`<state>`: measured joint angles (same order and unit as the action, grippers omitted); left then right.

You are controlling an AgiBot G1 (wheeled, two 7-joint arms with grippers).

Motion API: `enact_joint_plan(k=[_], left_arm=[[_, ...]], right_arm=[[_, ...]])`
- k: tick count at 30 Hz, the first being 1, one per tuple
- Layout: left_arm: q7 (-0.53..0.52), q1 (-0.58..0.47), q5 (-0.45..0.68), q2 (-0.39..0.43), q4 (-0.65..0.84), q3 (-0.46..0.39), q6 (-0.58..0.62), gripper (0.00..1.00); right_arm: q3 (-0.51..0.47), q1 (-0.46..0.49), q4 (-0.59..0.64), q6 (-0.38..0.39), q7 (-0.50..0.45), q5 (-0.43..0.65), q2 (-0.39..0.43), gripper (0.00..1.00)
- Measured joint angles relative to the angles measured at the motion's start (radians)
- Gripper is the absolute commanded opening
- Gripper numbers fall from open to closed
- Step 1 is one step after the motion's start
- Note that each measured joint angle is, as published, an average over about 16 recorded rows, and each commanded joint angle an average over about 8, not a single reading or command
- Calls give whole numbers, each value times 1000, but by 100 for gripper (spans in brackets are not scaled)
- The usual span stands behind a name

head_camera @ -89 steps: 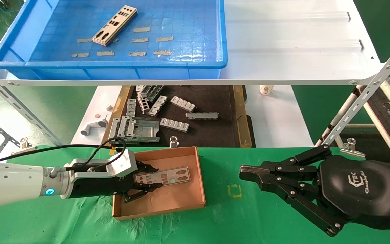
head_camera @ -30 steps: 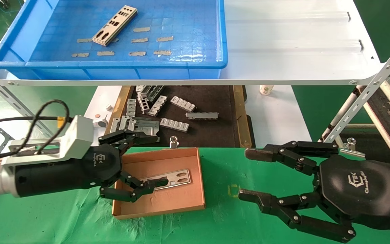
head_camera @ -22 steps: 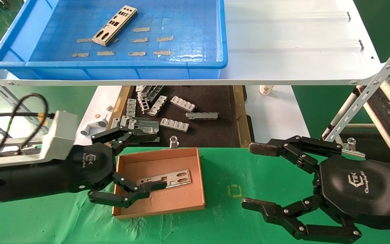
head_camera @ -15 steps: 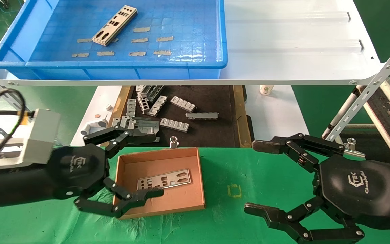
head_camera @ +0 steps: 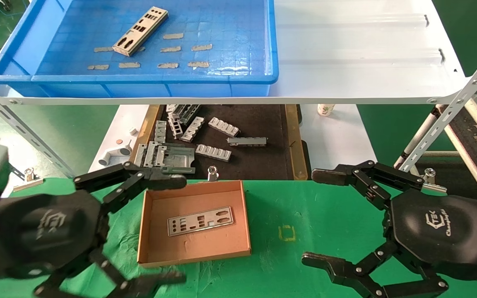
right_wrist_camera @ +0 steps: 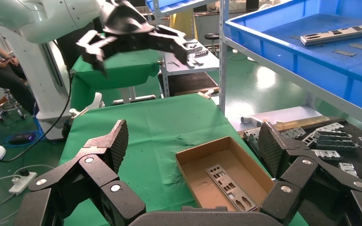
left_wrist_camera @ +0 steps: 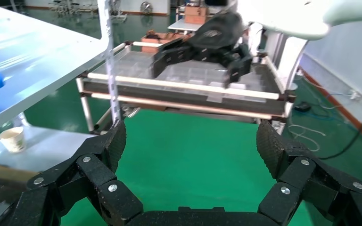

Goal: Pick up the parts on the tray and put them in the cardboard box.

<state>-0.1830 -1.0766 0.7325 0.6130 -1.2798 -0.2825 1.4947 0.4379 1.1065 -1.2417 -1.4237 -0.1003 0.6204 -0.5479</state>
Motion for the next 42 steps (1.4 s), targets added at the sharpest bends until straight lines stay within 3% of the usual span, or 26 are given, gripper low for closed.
enact_joint_plan(k=[42], left_arm=[[-4,2,-1,-1,-3,2,0,100]], right_arm=[[0,0,0,0,0,0,0,100]])
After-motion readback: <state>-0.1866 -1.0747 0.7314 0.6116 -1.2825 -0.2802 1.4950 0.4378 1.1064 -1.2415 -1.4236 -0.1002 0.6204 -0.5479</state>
